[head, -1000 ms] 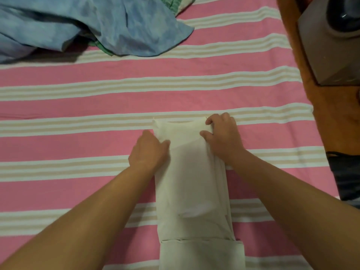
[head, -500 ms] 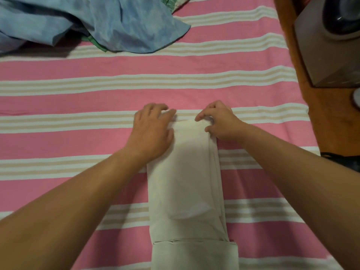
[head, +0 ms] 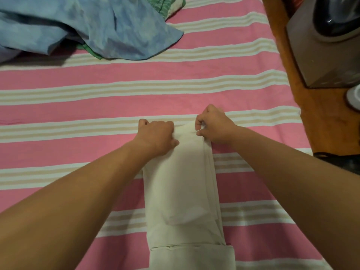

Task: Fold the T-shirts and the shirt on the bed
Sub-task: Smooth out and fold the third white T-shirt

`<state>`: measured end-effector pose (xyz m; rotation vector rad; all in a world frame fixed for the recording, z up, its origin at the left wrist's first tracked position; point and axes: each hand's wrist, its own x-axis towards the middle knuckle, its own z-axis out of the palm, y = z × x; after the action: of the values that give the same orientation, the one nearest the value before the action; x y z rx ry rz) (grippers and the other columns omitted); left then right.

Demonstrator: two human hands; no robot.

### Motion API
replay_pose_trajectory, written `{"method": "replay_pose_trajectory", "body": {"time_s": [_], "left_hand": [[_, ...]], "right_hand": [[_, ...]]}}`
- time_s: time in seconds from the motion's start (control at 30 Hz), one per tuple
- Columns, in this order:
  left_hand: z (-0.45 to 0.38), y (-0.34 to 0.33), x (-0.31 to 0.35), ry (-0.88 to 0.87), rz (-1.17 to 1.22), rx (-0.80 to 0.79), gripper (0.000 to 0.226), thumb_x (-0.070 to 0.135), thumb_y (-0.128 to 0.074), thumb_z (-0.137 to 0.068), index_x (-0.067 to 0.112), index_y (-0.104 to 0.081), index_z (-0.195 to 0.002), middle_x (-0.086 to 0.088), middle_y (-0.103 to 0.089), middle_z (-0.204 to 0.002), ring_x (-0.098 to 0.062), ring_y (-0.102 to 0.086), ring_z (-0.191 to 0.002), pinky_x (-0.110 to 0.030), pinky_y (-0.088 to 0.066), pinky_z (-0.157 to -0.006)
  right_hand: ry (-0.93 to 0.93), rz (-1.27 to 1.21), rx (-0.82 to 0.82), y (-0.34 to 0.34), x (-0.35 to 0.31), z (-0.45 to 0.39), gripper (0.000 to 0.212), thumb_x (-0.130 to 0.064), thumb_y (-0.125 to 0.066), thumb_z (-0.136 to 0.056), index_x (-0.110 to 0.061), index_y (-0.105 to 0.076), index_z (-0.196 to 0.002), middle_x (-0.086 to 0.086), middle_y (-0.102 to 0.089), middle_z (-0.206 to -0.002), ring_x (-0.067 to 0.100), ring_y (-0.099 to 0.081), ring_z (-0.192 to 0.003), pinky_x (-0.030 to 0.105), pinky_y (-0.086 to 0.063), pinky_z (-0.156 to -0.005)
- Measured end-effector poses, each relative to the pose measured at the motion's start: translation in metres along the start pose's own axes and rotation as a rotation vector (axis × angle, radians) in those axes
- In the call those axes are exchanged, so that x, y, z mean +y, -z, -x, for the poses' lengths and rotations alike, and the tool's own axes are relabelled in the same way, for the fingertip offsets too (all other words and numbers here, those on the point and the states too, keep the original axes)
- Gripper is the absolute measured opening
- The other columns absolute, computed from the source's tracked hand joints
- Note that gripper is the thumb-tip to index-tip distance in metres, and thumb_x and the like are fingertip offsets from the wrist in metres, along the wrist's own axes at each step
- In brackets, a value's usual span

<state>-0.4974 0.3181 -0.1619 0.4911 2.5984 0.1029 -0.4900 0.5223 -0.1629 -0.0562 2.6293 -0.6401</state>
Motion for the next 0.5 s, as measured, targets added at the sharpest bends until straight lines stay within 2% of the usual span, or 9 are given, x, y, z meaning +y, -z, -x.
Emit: {"method": "replay_pose_trajectory", "body": {"time_s": [0.1,0.23,0.3,0.37,0.43,0.5], "left_hand": [[0.005,0.004,-0.001,0.011,-0.061,0.003,0.020,0.039,-0.047,-0.098,0.024,-0.060,-0.101,0.004,-0.068,-0.098,-0.023,-0.060,-0.096,-0.044,-0.026,-0.095],[0.011,0.017,-0.006,0.081,-0.103,-0.061,0.017,0.025,-0.045,-0.092,0.020,-0.057,-0.081,0.003,-0.062,-0.083,-0.022,-0.056,-0.084,-0.043,-0.025,-0.090],[0.012,0.018,-0.012,0.074,-0.054,-0.063,0.018,0.031,-0.046,-0.094,0.023,-0.058,-0.084,0.006,-0.063,-0.085,-0.021,-0.058,-0.088,-0.046,-0.024,-0.100],[0.013,0.017,-0.014,0.015,-0.001,-0.024,0.017,0.038,-0.047,-0.099,0.030,-0.060,-0.091,0.011,-0.064,-0.090,-0.021,-0.058,-0.100,-0.050,-0.016,-0.113],[0.013,0.017,-0.008,-0.041,0.077,0.032,0.018,0.038,-0.047,-0.102,0.034,-0.064,-0.097,0.012,-0.065,-0.091,-0.021,-0.056,-0.109,-0.050,-0.013,-0.116],[0.011,0.020,0.000,-0.061,0.148,0.093,0.018,0.038,-0.050,-0.102,0.034,-0.068,-0.101,0.010,-0.064,-0.093,-0.023,-0.053,-0.114,-0.048,-0.018,-0.114]], "right_hand": [[0.002,-0.066,0.032,-0.002,-0.005,-0.001,0.008,-0.023,-0.075,-0.089,-0.019,-0.069,-0.091,0.000,-0.045,-0.110,0.021,-0.041,-0.112,0.034,-0.040,-0.096],[-0.003,-0.071,0.069,-0.007,-0.004,-0.004,0.011,-0.026,-0.076,-0.088,-0.020,-0.066,-0.090,-0.001,-0.045,-0.108,0.020,-0.041,-0.111,0.034,-0.041,-0.096],[-0.021,-0.056,0.088,-0.009,-0.003,-0.004,0.015,-0.027,-0.077,-0.087,-0.020,-0.064,-0.092,-0.001,-0.043,-0.108,0.019,-0.040,-0.108,0.033,-0.041,-0.094],[-0.020,-0.024,0.086,-0.009,-0.004,-0.005,0.016,-0.026,-0.076,-0.087,-0.019,-0.063,-0.093,0.000,-0.043,-0.107,0.020,-0.038,-0.106,0.034,-0.042,-0.092],[-0.013,0.016,0.057,-0.006,-0.006,-0.006,0.014,-0.024,-0.075,-0.088,-0.017,-0.063,-0.090,0.001,-0.044,-0.107,0.021,-0.040,-0.106,0.034,-0.043,-0.090],[-0.020,0.018,0.045,-0.002,-0.005,-0.009,0.012,-0.021,-0.074,-0.089,-0.016,-0.063,-0.088,0.002,-0.046,-0.105,0.023,-0.045,-0.102,0.035,-0.046,-0.089]]}}
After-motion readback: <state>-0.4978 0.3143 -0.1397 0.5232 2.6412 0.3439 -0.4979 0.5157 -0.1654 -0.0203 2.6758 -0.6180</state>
